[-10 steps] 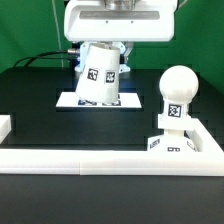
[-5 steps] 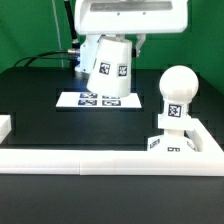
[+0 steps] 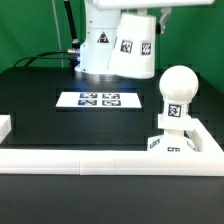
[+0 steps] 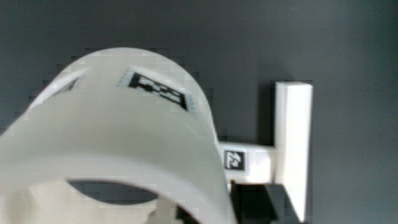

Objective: Assemble lamp

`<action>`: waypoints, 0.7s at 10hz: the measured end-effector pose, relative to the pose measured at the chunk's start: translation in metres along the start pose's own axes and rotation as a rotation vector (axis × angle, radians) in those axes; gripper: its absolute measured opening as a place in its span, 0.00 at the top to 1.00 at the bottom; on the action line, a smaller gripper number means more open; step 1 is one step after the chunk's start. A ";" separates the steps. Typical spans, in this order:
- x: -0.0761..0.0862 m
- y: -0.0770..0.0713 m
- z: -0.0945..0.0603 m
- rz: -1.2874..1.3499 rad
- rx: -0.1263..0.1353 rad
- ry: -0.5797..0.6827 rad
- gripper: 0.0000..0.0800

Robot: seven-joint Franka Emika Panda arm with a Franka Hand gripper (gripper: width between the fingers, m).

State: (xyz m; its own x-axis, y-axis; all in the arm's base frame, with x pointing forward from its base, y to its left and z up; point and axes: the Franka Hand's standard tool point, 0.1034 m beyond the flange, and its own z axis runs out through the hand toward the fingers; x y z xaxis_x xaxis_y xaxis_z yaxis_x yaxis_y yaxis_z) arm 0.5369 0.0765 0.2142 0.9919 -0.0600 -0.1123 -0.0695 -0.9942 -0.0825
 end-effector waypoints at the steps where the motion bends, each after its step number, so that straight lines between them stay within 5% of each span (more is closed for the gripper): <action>1: 0.007 -0.002 -0.006 0.002 0.004 0.007 0.94; 7: 0.005 -0.003 -0.003 0.003 0.004 0.001 0.94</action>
Offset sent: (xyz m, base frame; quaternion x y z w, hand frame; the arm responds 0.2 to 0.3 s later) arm 0.0000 0.0000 0.0000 0.0000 0.0000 0.0000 1.0000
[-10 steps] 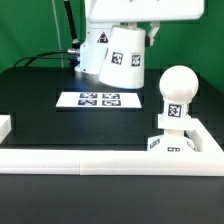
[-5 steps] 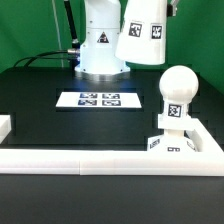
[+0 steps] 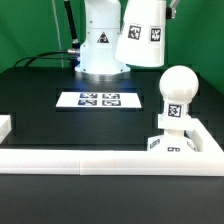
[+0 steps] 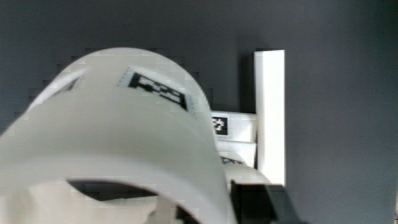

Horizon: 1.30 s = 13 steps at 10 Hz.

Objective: Assemble lamp

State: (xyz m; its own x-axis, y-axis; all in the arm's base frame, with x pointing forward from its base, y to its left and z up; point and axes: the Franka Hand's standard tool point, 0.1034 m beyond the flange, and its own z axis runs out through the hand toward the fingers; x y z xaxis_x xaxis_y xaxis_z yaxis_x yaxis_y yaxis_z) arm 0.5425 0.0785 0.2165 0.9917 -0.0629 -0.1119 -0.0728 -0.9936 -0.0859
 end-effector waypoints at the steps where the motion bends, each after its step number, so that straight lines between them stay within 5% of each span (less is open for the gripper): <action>1: 0.004 -0.007 -0.006 -0.005 0.006 0.004 0.94; 7: 0.060 -0.049 -0.019 -0.034 0.021 0.040 0.94; 13: 0.063 -0.055 0.025 -0.035 0.011 0.043 0.94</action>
Offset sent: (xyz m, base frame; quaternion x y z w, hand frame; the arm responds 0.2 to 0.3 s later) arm 0.0444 0.0363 0.0183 0.0401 -0.0170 0.0196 0.9989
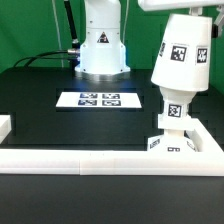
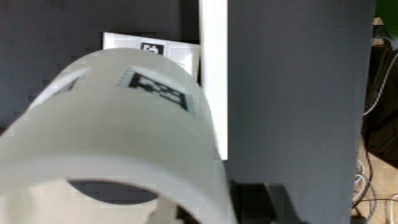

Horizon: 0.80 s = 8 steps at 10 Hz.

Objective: Assemble lamp

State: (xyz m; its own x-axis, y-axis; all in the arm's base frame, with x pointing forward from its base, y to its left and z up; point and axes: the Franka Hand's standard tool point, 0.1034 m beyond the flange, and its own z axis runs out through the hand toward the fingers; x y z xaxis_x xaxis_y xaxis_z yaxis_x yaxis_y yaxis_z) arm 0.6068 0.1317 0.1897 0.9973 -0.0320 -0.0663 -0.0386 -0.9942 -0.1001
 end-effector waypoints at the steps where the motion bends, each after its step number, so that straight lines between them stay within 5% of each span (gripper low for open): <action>1: -0.001 -0.001 0.008 -0.002 -0.002 0.005 0.94; 8: -0.005 0.003 0.037 -0.004 -0.011 0.000 0.94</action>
Offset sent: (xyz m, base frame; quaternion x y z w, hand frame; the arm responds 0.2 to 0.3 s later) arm -0.0036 0.0026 -0.0166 -0.0070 0.0175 -0.0026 0.9998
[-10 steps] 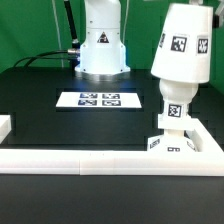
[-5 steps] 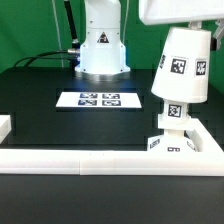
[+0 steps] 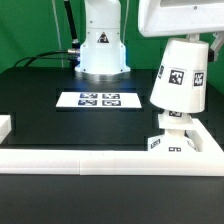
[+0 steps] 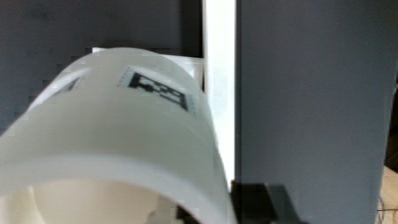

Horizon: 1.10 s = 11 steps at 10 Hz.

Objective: Assemble lamp

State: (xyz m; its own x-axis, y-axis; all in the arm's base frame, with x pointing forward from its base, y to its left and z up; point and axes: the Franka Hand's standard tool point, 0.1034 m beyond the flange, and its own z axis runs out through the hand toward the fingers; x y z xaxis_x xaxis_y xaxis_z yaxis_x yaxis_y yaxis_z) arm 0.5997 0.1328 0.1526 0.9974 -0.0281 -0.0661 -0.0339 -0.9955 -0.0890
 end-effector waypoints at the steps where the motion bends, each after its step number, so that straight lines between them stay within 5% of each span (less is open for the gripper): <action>1: 0.000 0.000 0.001 0.000 -0.001 -0.002 0.94; 5: 0.000 0.001 -0.002 0.004 0.000 0.001 0.90; 6: -0.001 0.002 -0.004 0.006 0.000 0.003 0.67; 7: -0.003 0.002 -0.005 0.007 0.000 0.002 0.67; 9: -0.010 0.002 -0.007 0.026 0.001 -0.001 0.25; 10: -0.015 0.001 -0.009 0.071 0.001 -0.001 0.25; 11: -0.020 -0.003 -0.009 0.110 -0.006 -0.002 0.15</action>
Offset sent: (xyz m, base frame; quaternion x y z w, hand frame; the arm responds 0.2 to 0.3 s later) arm -0.0097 -0.0035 0.0053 -0.0172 -0.0176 0.0057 0.9997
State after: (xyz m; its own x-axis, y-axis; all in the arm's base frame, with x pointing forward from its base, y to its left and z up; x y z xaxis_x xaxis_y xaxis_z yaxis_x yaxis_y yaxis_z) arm 0.5800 0.1358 0.1631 0.9876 -0.1366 -0.0774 -0.1425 -0.9869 -0.0756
